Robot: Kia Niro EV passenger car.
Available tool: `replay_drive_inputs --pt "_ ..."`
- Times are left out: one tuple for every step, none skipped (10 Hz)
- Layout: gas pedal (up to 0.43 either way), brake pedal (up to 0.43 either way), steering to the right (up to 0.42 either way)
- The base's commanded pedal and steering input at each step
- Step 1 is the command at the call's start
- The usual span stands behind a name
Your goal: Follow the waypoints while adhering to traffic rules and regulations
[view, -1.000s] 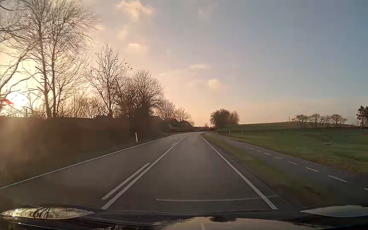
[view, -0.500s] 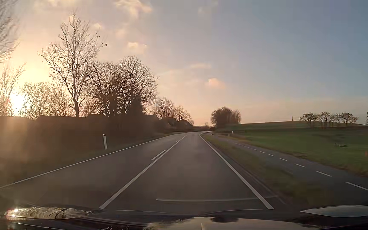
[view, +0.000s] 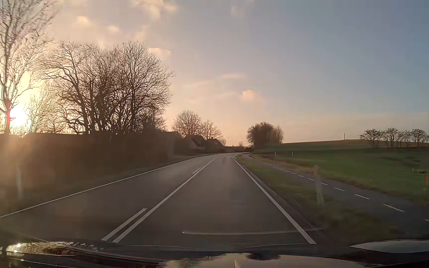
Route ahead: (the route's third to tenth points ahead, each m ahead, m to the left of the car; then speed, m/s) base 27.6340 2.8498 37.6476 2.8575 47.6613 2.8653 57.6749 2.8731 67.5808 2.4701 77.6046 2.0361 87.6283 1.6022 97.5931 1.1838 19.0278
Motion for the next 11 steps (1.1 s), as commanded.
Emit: replay_drive_inputs --pt "0.220 0.000 0.002" --pt "0.220 0.000 0.002" --pt "0.228 0.000 0.001" --pt "0.240 0.000 -0.001" --pt "0.240 0.000 -0.004" --pt "0.240 0.000 -0.004" --pt "0.240 0.000 -0.003" --pt "0.240 0.000 -0.003" --pt "0.240 0.000 -0.003" --pt "0.240 0.000 -0.003" --pt "0.228 0.000 -0.001"
